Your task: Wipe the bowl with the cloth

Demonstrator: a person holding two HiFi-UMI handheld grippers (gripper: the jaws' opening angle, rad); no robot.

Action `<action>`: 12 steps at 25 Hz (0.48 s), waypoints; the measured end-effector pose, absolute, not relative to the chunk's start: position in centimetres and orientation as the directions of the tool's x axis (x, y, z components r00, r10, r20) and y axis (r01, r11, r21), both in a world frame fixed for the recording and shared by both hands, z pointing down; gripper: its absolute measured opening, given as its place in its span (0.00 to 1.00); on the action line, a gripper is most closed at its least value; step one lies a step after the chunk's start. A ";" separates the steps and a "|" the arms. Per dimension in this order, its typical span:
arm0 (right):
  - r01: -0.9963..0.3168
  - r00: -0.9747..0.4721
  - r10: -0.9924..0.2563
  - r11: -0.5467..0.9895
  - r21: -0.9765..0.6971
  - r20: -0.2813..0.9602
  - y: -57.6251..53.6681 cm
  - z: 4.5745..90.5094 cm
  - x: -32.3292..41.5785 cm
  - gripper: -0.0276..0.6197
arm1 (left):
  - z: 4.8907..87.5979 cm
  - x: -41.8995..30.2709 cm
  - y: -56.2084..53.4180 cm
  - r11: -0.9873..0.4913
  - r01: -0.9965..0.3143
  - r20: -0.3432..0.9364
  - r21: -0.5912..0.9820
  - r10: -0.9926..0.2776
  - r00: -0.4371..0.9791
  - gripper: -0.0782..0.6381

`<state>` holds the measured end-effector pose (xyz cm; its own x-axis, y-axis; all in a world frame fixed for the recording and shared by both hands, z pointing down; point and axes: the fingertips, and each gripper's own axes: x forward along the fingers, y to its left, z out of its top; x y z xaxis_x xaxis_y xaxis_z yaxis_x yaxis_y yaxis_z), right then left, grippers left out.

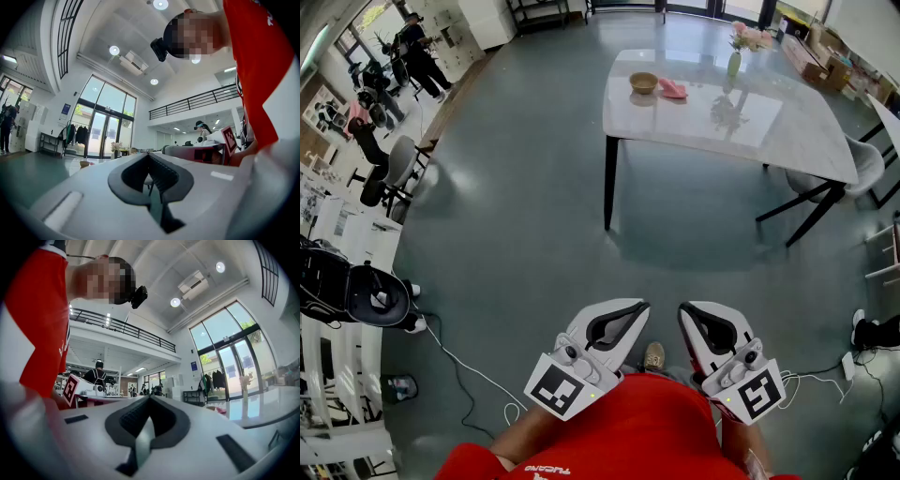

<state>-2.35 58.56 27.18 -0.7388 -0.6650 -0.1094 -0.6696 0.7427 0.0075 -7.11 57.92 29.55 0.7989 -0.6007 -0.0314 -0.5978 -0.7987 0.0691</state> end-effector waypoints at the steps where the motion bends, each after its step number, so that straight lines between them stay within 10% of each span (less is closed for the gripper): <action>1: -0.669 -0.740 -0.664 0.744 0.007 -0.110 58.6 27.2 -2.4 0.04 | 29.6 -7.1 58.0 -0.798 -0.599 -0.030 0.068 -0.601 0.798 0.12; 12: -0.653 -0.753 -0.648 0.757 0.012 -0.116 58.9 27.0 -3.1 0.05 | 29.4 -7.8 58.2 -0.788 -0.612 -0.030 0.057 -0.615 0.788 0.12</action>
<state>-3.15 58.95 27.04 -0.7531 -0.6476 -0.1158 -0.6530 0.7572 0.0123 -7.78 58.20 29.41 0.7884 -0.6145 -0.0297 -0.6124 -0.7885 0.0570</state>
